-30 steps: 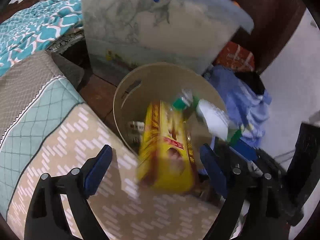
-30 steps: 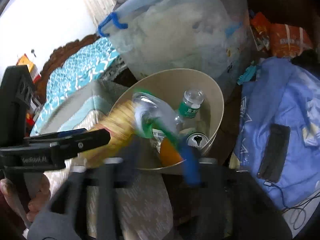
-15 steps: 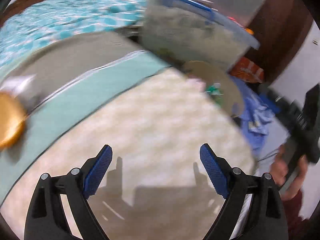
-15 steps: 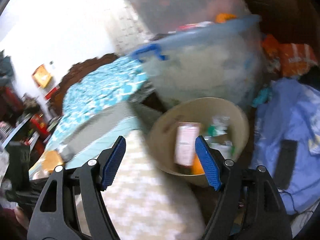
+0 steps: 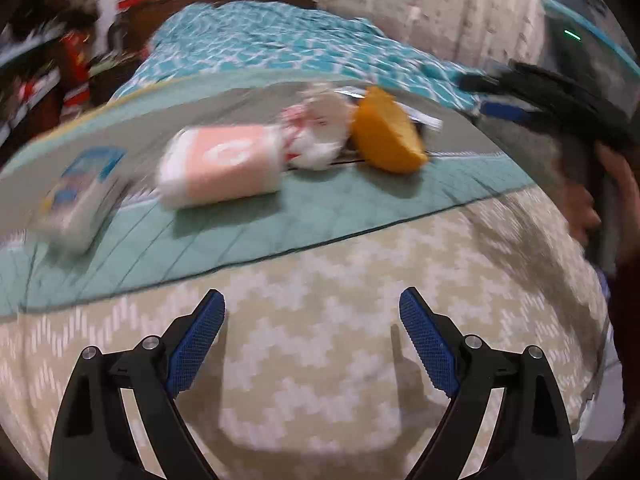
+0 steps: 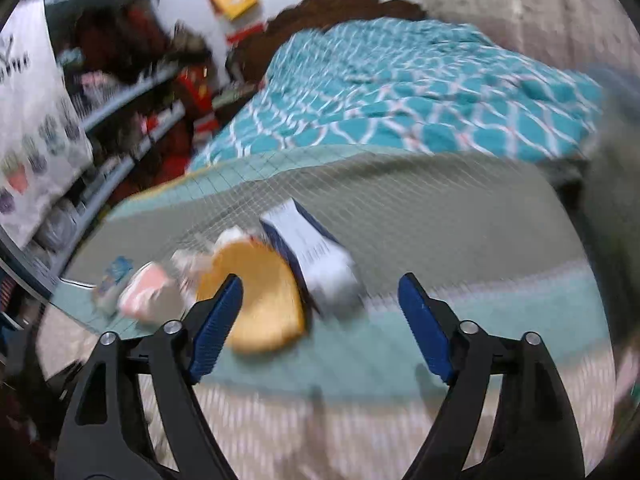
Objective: Collect trash
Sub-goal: 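Move both tools back over the bed toward the remaining trash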
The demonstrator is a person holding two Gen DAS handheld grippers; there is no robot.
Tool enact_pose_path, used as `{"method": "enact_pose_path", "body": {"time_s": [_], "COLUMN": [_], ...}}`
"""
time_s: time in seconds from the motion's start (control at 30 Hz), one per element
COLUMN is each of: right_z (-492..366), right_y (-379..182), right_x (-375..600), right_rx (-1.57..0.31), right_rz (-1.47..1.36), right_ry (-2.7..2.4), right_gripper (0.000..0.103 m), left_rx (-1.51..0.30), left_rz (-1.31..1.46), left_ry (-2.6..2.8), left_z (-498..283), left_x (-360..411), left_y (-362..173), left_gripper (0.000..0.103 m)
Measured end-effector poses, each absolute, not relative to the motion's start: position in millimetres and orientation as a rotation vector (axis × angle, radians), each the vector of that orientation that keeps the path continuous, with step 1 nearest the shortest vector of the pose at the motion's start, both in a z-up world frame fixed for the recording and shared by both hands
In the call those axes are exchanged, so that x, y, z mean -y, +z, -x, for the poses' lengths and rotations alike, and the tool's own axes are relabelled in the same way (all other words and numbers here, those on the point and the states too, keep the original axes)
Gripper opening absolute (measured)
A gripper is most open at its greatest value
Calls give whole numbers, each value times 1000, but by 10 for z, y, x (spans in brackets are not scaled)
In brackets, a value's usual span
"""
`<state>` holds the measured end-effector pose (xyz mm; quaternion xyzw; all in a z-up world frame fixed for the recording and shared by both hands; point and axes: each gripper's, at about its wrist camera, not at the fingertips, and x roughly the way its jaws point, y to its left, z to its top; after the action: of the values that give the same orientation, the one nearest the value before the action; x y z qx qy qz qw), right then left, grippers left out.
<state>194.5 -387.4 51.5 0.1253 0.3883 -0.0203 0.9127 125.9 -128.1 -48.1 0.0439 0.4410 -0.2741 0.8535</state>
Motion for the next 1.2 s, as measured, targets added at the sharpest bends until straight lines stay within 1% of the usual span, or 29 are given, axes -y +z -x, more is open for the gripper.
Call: {"method": "enact_pose_path", "body": {"time_s": [0.07, 0.13, 0.23, 0.33, 0.4, 0.47, 0.53, 0.63, 0.83, 0.93, 1.0, 1.07, 1.2], "right_z": [-2361, -2730, -3045, -3210, -3221, -3108, -2969, -2609, -1745, -1364, -1223, -986, -700], "right_y": [454, 336, 160, 5, -103, -82, -77, -22, 108, 365, 514, 640, 713], "right_x": [3853, 3911, 3966, 3878, 3683, 3509, 3370, 3066, 2662, 2771, 2946, 3143, 3245], "right_rx": [-868, -939, -1035, -1128, -1200, -1212, -1251, -1270, -1235, -1090, -985, -866, -751], "right_rz": [-255, -312, -436, -413, -337, -254, -251, -126, -2, -13, -72, -165, -262], "right_ry": [-70, -106, -85, -53, 6, 82, 199, 319, 467, 368, 288, 207, 141], "right_gripper": [88, 88, 88, 87, 82, 82, 80, 80, 80, 80, 84, 85, 85], "left_rx": [-921, -910, -916, -902, -897, -895, -892, -891, -894, -889, -899, -909, -899], "left_rz": [-20, 1, -5, -9, 2, 24, 59, 124, 204, 186, 185, 177, 148], "left_ry": [-592, -612, -636, -657, -668, -674, -678, -685, -703, -722, -731, -733, -719], "left_z": [-1292, -1311, -1302, -1260, -1257, -1256, -1267, -1303, -1293, -1203, -1151, -1111, -1019], "left_x": [1157, 1126, 1154, 1188, 1192, 1176, 1121, 1026, 881, 898, 900, 916, 885], "left_y": [-452, -428, -426, -400, -408, -413, -400, -393, -361, -312, -308, -311, -284], "left_gripper": [83, 83, 83, 83, 83, 83, 83, 83, 84, 85, 86, 86, 87]}}
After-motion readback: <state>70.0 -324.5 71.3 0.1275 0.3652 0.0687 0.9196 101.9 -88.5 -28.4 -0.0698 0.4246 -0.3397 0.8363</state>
